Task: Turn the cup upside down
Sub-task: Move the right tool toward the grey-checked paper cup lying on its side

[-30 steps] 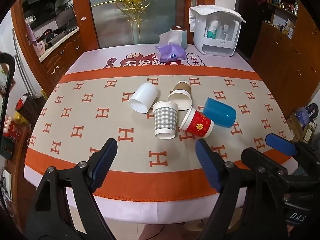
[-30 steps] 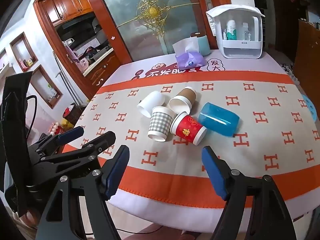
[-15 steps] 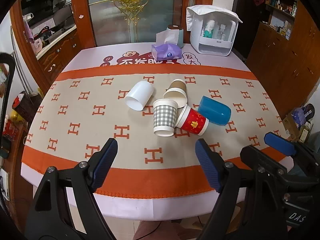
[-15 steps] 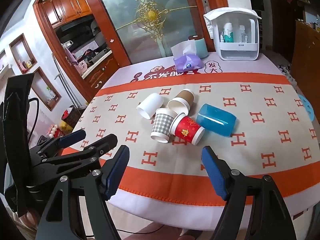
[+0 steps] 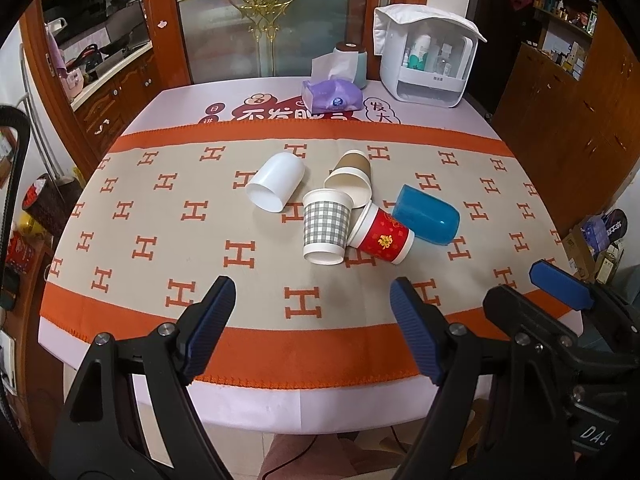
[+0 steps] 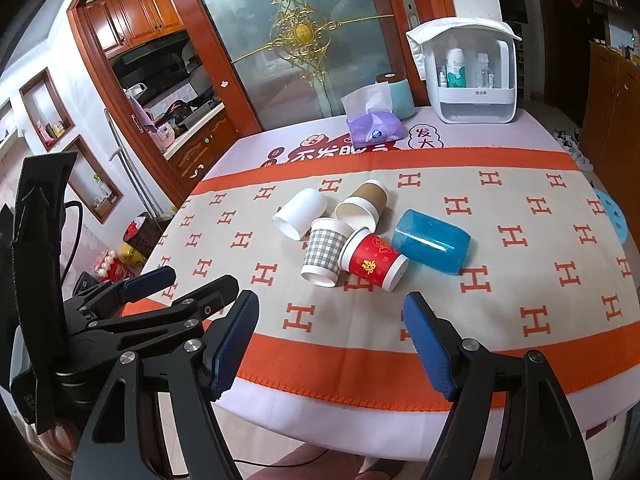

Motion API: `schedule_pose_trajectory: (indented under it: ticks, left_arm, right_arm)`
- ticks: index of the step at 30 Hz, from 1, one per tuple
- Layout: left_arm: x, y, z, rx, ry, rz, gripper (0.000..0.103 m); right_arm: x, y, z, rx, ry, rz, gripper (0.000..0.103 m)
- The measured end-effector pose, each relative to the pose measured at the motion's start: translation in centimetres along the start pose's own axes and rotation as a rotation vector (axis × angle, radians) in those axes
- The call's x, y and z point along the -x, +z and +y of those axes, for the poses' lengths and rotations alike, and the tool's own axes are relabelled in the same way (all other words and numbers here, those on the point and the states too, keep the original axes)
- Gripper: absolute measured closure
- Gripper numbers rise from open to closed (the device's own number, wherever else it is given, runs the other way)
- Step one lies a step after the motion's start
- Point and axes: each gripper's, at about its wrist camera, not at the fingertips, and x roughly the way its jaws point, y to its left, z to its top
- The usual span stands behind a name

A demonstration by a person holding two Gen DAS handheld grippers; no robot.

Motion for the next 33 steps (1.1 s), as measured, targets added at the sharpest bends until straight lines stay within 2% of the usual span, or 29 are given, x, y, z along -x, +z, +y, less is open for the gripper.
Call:
schedule_pose_trajectory:
  ticks: [5,10,14,33]
  left_arm:
    - [-0.2,-0.1,0.0,0.012,-0.014,0.015,0.025]
    - [-0.4,-0.3,-0.4,-0.011,0.019,0.015,0.025]
    - [-0.7,-0.3,-0.4,0.004,0.009,0.033,0.025]
    - [-1.4,1.2,1.6,0.028,0.015,0.071,0.025]
  right_arm:
    - [0.0,-0.1,0.0,0.002,0.000,0.001,0.027]
    - [0.0,-0.2,-0.1,0.001,0.001,0.000,0.027]
    - [-0.1,-0.2,-0.1,0.000,-0.001,0.000,0.027]
    - [-0.6,0.2,-0.7,-0.006,0.017,0.007,0.027]
